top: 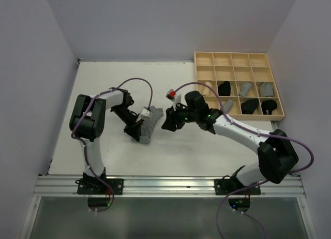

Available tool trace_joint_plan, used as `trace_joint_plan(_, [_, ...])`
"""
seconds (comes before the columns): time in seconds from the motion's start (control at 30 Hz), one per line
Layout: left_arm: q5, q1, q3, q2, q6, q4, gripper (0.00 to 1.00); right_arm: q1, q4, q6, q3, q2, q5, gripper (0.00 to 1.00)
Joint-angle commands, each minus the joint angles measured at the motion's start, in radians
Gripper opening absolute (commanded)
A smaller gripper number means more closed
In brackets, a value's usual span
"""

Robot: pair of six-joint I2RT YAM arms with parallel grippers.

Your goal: Roll the underwear

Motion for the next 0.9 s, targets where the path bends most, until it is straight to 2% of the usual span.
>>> trace_joint_plan(0.0, [-0.037, 0.007, 0.073, 0.172, -0.006, -0.115, 0.09, 0.091, -0.102, -0.125, -0.054, -0.026, 0.096, 0.41])
trace_joint_plan(0.07, [-0.026, 0.009, 0.136, 0.257, -0.009, -0.153, 0.1, 0.153, -0.109, -0.179, -0.055, -0.032, 0.152, 0.42])
trace_joint_plan(0.23, [-0.016, 0.009, 0.176, 0.32, -0.055, -0.137, 0.1, 0.297, -0.05, -0.292, -0.032, 0.032, 0.244, 0.51])
trace_joint_plan(0.4, [0.004, 0.009, 0.199, 0.336, -0.087, -0.132, 0.11, 0.386, -0.036, -0.404, 0.081, 0.198, 0.292, 0.59])
trace_joint_plan(0.63, [0.009, 0.009, 0.198, 0.332, -0.121, -0.109, 0.15, 0.431, 0.018, -0.5, 0.175, 0.362, 0.351, 0.61])
trace_joint_plan(0.87, [0.01, 0.009, 0.192, 0.329, -0.119, -0.105, 0.17, 0.445, 0.039, -0.538, 0.19, 0.405, 0.437, 0.61])
